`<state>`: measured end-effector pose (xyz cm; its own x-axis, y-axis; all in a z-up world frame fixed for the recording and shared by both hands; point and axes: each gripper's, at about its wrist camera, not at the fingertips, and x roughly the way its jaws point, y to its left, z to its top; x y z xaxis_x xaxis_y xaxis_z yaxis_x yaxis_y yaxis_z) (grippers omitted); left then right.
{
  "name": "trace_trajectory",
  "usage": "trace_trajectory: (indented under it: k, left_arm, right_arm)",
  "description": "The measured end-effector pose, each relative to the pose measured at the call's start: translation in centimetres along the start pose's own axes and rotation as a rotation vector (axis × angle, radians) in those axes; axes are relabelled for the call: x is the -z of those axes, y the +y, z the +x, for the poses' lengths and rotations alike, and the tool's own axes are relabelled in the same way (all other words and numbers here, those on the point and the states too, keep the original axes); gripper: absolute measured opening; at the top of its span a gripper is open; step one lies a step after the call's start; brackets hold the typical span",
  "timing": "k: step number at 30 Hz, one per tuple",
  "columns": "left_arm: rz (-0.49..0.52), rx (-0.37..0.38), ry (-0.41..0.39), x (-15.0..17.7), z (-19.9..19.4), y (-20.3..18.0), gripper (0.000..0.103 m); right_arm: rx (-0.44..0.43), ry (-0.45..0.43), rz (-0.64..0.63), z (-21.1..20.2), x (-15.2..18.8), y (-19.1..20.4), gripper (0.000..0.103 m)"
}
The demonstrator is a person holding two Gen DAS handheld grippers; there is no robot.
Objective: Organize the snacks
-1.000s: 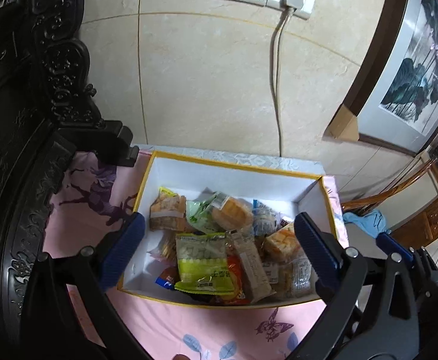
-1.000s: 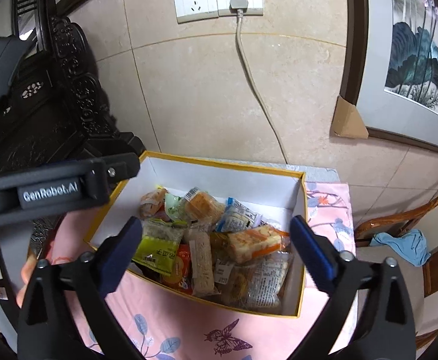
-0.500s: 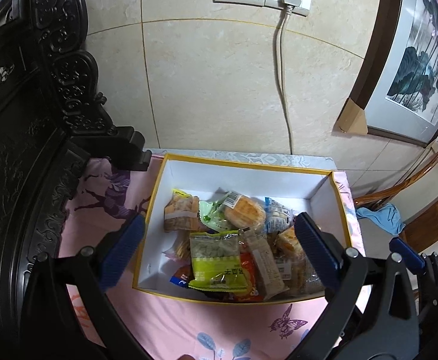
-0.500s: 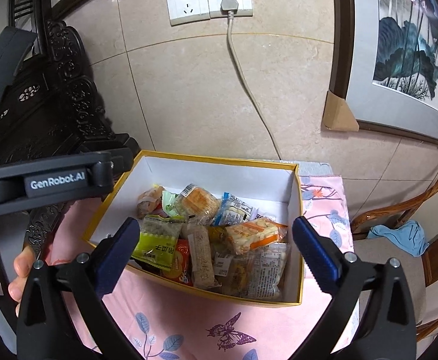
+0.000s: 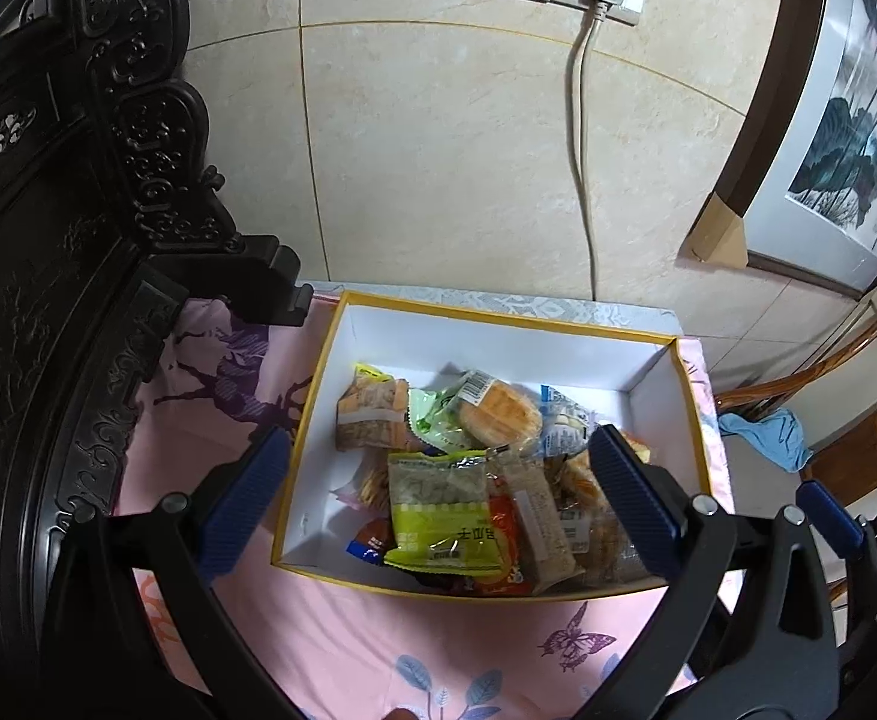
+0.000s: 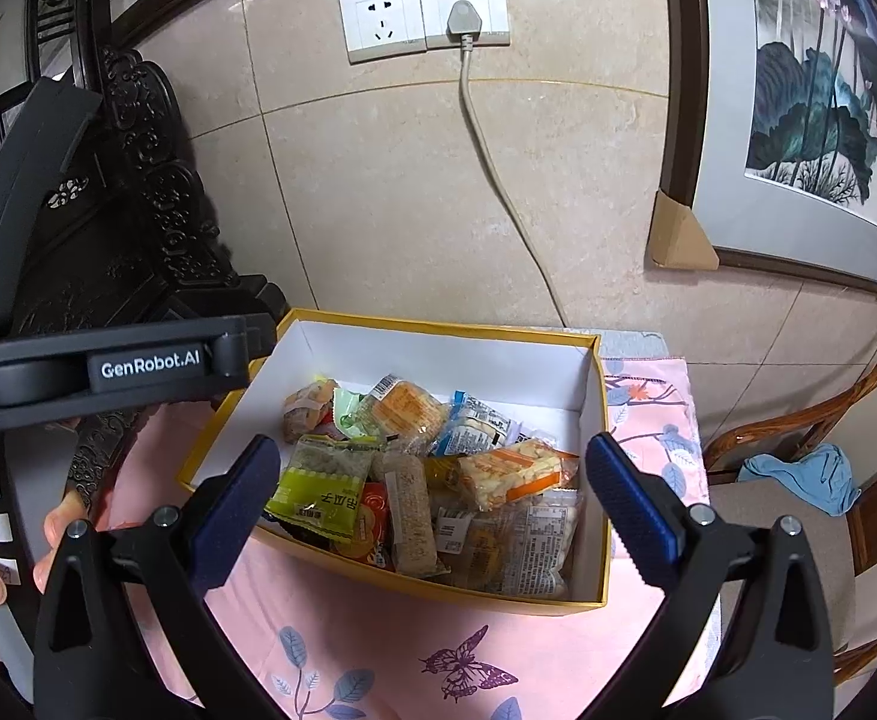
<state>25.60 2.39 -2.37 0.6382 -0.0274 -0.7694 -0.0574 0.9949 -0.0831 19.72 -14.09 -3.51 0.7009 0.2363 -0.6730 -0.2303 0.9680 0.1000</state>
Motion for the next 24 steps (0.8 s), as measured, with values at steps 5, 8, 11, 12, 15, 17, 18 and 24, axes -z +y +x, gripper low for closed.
trace_trajectory:
  k: [5, 8, 11, 12, 15, 17, 18, 24]
  left_arm:
    - [0.015, -0.007, -0.015, -0.08, -0.41, -0.31, 0.101]
    - [0.017, -0.004, -0.012, -0.07, -0.48, -0.3, 0.101]
    - [0.011, -0.004, -0.015, 0.0, -0.56, -0.18, 0.101]
    - [0.012, -0.003, -0.018, 0.03, -0.6, -0.13, 0.101]
    - [0.012, 0.007, -0.018, 0.05, -0.64, -0.08, 0.101]
    - [0.02, 0.005, -0.012, 0.03, -0.59, -0.19, 0.101]
    - [0.022, -0.008, -0.012, 0.04, -0.59, -0.25, 0.101]
    - [0.021, -0.025, -0.008, 0.1, -0.6, -0.22, 0.101]
  right_arm:
    - [-0.002, -0.007, -0.004, -0.18, -0.07, 0.04, 0.102]
    - [-0.004, -0.01, -0.004, -0.29, -0.06, 0.01, 0.102]
    - [-0.006, -0.014, -0.007, -0.38, -0.07, -0.03, 0.102]
    - [-0.007, -0.015, -0.008, -0.41, -0.08, -0.03, 0.102]
    - [-0.006, -0.015, -0.007, -0.42, -0.11, -0.09, 0.102]
    - [-0.007, -0.017, -0.008, -0.43, -0.12, -0.11, 0.102]
    - [-0.005, -0.016, -0.007, -0.44, -0.12, -0.12, 0.102]
    - [-0.001, -0.013, -0.005, -0.49, -0.09, -0.06, 0.102]
